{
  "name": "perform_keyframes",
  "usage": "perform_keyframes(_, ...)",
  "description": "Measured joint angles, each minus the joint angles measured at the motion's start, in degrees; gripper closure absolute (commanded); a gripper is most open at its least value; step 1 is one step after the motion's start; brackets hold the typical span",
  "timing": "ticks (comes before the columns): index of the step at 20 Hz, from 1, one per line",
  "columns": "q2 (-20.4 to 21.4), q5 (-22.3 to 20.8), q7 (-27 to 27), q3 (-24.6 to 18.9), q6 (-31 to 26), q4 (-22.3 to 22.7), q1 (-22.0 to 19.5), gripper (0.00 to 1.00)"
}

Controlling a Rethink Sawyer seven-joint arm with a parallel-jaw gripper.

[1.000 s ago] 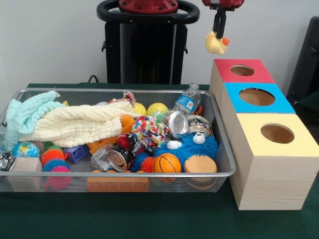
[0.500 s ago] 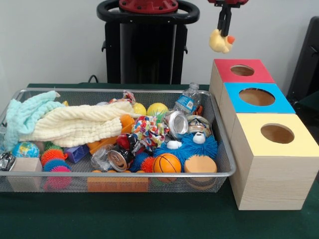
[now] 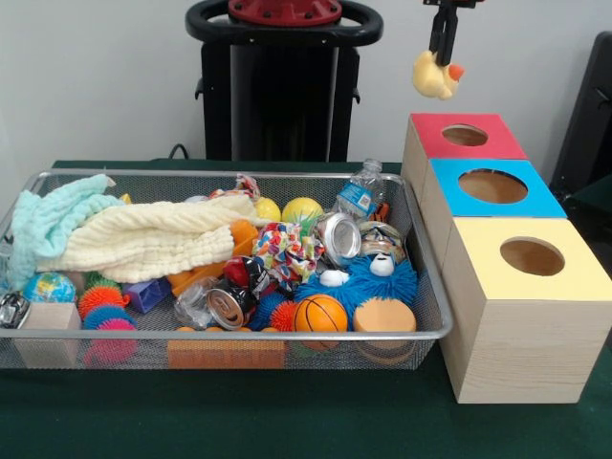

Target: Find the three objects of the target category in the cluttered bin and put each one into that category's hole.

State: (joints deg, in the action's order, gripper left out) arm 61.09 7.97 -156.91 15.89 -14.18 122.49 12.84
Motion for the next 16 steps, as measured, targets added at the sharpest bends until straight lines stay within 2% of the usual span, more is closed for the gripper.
perform_keyframes(8,-2.1,0.5,0.0,1.3,0.0,-2.7,1.2,1.00)
perform_keyframes(16,-6.1,2.3,0.0,2.0,0.0,-4.8,3.0,1.00)
